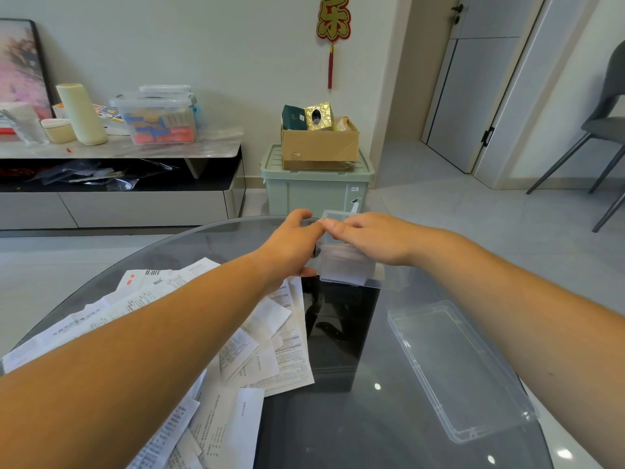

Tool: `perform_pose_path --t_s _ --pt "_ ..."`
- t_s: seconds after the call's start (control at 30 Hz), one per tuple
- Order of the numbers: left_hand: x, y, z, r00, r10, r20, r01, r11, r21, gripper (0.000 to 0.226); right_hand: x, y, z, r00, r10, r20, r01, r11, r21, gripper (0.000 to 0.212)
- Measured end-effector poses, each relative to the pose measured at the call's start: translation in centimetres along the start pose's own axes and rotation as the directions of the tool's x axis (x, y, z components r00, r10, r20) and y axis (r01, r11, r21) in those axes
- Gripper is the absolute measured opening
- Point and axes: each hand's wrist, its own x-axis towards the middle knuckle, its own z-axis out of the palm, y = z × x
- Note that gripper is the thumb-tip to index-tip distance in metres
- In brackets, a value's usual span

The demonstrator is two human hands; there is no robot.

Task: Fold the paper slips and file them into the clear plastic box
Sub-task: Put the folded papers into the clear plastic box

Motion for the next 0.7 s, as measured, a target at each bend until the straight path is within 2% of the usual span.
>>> perform_pose_path --t_s 0.17,0.33,0.53,0.7 --pt "0.1 -0.1 -0.1 1.0 -0.015 -0.026 0.015 1.0 -0.004 0.05 0.4 0.0 -0.1 1.0 0.02 0.006 -0.02 1.0 0.001 0.076" --pt "0.2 -0.2 -0.2 0.999 -0.027 -0.044 0.028 0.999 0.017 0.048 1.4 0.1 0.0 0.996 0.077 0.038 -0.077 0.997 -0.008 0.104" --pt "0.1 -0.1 -0.3 0.998 -0.051 -0.048 0.052 0.999 0.014 0.05 1.6 -0.2 0.0 0.991 0.086 0.098 -0.086 0.996 -0.007 0.098" --pt "-0.2 -0.1 -0.7 0.997 -0.062 -0.044 0.063 0.998 0.009 0.051 0.9 -0.4 -0.3 0.995 0.088 0.044 -0.086 0.995 -0.043 0.087"
